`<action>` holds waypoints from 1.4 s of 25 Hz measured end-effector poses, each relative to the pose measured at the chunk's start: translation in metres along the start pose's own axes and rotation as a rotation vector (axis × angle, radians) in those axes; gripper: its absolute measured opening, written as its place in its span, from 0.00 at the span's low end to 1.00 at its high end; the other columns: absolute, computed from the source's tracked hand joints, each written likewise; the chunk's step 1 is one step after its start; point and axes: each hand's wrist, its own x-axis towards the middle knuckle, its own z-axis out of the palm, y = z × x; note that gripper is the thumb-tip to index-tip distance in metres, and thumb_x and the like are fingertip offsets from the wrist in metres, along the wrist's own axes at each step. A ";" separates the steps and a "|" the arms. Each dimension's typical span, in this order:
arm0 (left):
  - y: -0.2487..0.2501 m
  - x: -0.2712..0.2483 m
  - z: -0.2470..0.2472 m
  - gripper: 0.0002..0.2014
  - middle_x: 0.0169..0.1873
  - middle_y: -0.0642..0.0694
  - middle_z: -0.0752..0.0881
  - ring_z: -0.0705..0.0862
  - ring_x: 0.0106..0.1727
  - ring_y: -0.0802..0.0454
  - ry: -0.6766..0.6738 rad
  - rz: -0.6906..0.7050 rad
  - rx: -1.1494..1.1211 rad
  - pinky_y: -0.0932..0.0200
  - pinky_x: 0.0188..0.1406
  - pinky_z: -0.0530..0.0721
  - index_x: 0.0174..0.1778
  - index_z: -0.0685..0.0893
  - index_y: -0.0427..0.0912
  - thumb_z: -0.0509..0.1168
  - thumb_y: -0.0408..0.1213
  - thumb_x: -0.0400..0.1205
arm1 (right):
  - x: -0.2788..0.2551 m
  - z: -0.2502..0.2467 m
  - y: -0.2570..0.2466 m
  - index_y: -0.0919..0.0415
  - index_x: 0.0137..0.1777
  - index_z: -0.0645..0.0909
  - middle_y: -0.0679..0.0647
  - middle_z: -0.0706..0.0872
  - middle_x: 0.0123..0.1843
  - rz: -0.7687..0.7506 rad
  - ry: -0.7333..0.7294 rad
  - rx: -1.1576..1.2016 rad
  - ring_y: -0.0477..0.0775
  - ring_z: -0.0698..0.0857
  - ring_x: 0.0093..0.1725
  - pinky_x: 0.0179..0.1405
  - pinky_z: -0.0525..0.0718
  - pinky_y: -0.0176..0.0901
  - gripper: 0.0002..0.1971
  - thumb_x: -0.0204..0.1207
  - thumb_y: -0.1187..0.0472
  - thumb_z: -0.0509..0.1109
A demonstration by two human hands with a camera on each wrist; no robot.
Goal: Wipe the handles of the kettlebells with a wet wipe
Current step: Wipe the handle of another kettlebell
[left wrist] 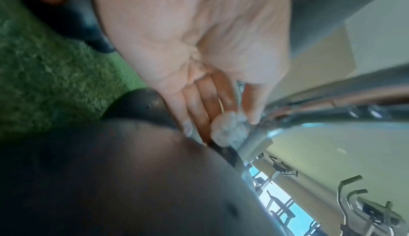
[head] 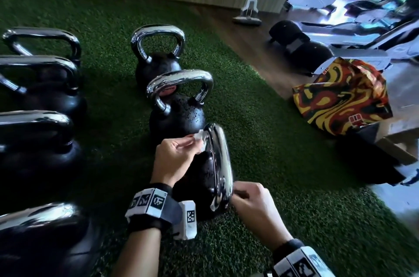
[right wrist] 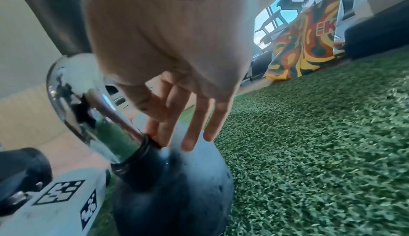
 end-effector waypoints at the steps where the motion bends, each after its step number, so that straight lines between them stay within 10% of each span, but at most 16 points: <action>1: -0.002 0.001 -0.004 0.06 0.46 0.56 0.95 0.92 0.50 0.66 -0.010 -0.003 0.027 0.65 0.53 0.88 0.50 0.95 0.48 0.76 0.43 0.80 | 0.007 0.008 0.006 0.40 0.38 0.90 0.37 0.90 0.36 0.001 0.099 0.043 0.33 0.84 0.34 0.32 0.79 0.26 0.11 0.76 0.61 0.78; 4: -0.005 -0.007 -0.004 0.09 0.50 0.55 0.95 0.92 0.54 0.64 -0.009 0.049 -0.010 0.67 0.57 0.88 0.55 0.95 0.46 0.79 0.38 0.79 | 0.030 0.031 0.034 0.42 0.65 0.86 0.38 0.89 0.58 0.066 0.143 0.085 0.32 0.86 0.56 0.59 0.86 0.33 0.21 0.71 0.49 0.82; 7: 0.002 -0.008 0.008 0.12 0.51 0.56 0.94 0.92 0.53 0.65 0.053 0.081 -0.062 0.66 0.59 0.88 0.57 0.94 0.44 0.80 0.33 0.78 | 0.050 0.043 0.055 0.42 0.71 0.83 0.44 0.90 0.66 0.157 0.040 0.223 0.44 0.89 0.65 0.69 0.86 0.57 0.30 0.68 0.41 0.83; 20: 0.020 -0.019 0.006 0.14 0.51 0.43 0.95 0.92 0.60 0.46 -0.041 -0.021 -0.503 0.54 0.64 0.86 0.53 0.95 0.41 0.78 0.37 0.72 | 0.060 0.051 0.074 0.40 0.72 0.82 0.46 0.90 0.68 0.167 0.042 0.292 0.51 0.88 0.69 0.71 0.85 0.63 0.31 0.68 0.46 0.84; 35: 0.061 -0.047 -0.025 0.12 0.41 0.49 0.96 0.94 0.48 0.52 -0.220 0.047 -0.200 0.57 0.53 0.88 0.46 0.96 0.42 0.81 0.42 0.70 | 0.064 0.050 0.081 0.37 0.73 0.81 0.42 0.92 0.62 0.139 0.011 0.338 0.44 0.90 0.63 0.68 0.87 0.58 0.32 0.67 0.51 0.82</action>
